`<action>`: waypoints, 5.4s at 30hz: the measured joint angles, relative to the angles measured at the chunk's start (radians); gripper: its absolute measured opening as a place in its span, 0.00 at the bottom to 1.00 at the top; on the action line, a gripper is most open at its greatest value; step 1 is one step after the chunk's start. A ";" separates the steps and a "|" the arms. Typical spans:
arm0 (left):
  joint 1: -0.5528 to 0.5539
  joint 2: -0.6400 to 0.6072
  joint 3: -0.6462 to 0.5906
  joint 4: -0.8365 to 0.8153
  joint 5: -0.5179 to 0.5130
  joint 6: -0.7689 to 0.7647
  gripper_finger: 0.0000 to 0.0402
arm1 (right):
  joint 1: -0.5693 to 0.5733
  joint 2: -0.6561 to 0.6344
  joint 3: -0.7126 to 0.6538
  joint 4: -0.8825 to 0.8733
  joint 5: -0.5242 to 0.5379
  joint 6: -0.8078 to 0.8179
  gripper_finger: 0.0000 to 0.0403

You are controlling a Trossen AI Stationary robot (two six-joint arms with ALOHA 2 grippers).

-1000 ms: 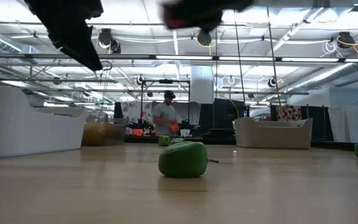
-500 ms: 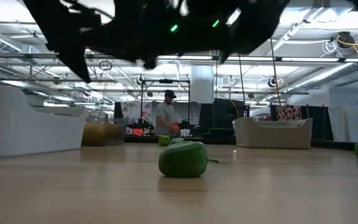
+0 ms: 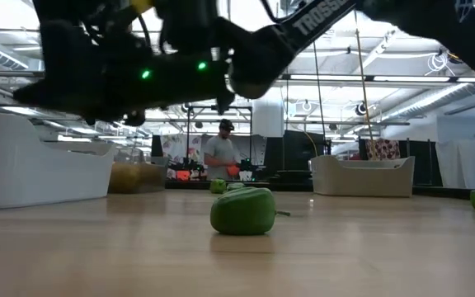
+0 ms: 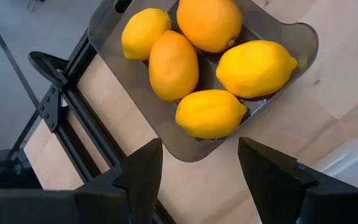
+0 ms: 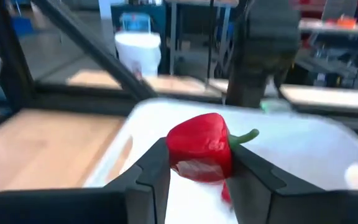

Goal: Sort produce into baskets
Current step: Put the red chili pepper into the white bin, then put the middle right green chili pepper into the gray bin, then put the middle left green chili pepper into the gray bin

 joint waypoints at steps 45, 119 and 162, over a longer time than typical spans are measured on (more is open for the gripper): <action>-0.151 0.042 0.000 0.657 0.245 0.288 0.54 | 0.060 -0.669 -0.324 -1.806 -0.003 0.157 0.77; -0.207 0.516 0.000 1.223 0.496 0.390 0.54 | 0.114 -1.270 -1.066 -1.372 0.058 1.194 0.14; -0.344 0.426 0.000 1.143 -0.075 0.282 0.54 | -0.723 -1.029 -0.826 -1.375 0.312 0.311 0.42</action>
